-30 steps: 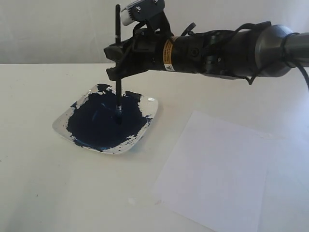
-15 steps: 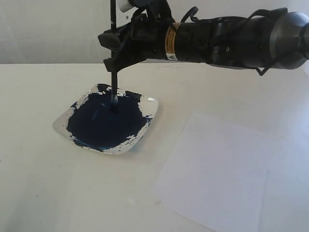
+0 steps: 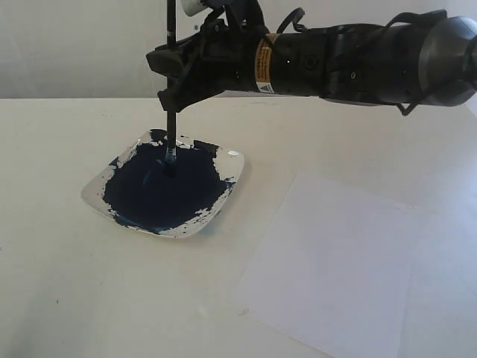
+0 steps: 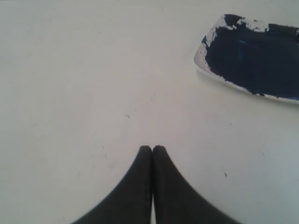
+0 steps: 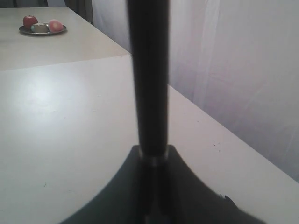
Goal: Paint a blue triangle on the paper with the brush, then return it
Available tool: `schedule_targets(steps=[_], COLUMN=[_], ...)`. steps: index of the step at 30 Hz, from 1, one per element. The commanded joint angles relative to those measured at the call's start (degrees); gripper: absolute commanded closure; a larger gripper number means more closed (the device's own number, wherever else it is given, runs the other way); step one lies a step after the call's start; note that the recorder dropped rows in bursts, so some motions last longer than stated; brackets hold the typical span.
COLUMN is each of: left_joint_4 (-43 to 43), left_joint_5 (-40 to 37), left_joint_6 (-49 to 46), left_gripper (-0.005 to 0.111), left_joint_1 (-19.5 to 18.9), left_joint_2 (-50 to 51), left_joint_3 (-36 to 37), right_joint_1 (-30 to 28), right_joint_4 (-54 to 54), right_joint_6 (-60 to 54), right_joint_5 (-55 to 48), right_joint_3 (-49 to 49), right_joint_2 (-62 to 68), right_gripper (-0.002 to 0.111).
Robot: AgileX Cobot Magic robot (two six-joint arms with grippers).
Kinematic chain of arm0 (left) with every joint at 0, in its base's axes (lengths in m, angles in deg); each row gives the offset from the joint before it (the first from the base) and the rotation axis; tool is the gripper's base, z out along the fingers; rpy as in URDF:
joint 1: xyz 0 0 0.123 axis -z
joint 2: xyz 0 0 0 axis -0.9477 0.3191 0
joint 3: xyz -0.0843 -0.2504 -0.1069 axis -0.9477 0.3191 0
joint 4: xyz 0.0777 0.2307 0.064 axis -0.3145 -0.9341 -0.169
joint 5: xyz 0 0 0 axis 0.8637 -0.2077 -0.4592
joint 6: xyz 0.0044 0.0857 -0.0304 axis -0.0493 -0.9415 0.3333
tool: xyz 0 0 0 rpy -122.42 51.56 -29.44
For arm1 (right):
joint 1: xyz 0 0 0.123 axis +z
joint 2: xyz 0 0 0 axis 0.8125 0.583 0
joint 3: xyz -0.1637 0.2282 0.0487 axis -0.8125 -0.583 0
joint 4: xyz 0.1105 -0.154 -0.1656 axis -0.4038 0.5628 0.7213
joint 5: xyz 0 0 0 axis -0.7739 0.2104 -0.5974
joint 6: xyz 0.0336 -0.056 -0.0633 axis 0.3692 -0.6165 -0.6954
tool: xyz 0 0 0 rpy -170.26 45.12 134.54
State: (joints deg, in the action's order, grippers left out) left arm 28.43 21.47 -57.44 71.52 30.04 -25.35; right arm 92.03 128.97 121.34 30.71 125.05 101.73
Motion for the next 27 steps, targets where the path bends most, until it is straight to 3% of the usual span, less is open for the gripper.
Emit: schedule_targets(steps=[1,14,23,27], left_joint_4=[0.0,0.0,0.0,-1.8], left_joint_5=[6.9,25.7,44.9,45.6], left_joint_6=[-0.2,-0.2,3.8,6.2], left_gripper=[0.107,0.107,0.107,0.107], left_joint_1=[0.1,0.1,0.1,0.1], left_joint_2=[-0.2,-0.2,-0.2,-0.2], left_joint_3=[0.3,0.3,0.3,0.3], right_joint_1=[0.1,0.0,-1.1,-4.1], right_joint_4=[0.0,-0.4,0.3,1.8], right_joint_6=[0.4,2.4,5.0,9.5], right_joint_5=[0.3,-2.2,-17.1,-18.0], right_joint_3=[-0.1,-0.1,-0.2,-1.3], right_joint_2=[-0.4,-1.0,-11.9,-17.4], right_gripper=[0.103,0.103,0.105,0.108])
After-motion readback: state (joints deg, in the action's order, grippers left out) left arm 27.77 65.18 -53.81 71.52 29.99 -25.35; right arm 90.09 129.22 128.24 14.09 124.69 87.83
